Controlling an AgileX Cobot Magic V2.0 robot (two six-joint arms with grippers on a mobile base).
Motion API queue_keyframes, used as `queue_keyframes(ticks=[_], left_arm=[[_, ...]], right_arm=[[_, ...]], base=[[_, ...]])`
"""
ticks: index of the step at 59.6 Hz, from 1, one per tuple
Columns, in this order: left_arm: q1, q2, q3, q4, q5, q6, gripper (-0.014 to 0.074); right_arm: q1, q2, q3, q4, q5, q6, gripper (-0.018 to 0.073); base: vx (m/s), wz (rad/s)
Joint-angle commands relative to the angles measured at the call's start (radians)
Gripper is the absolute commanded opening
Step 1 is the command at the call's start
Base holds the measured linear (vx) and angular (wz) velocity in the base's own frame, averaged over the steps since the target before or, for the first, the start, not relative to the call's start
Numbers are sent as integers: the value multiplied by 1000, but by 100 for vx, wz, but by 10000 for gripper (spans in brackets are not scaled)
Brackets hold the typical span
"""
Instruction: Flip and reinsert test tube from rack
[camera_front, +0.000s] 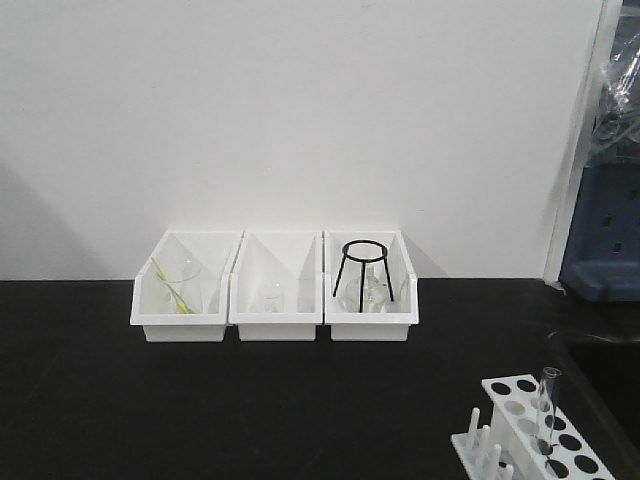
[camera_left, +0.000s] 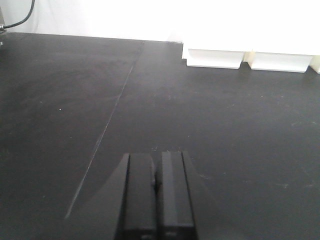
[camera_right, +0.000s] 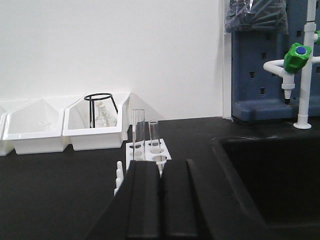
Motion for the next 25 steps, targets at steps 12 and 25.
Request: queue_keyframes(ticks=[12,25], left_arm=[[-7,-12,1,-4,-87,0,-6],[-7,-12,1,-4,-87,0,-6]], right_arm=[[-5,-12,2,-1,-75,-10,-8],[-5,-12,2,-1,-75,-10,-8]], base=[[0,0],[0,0]])
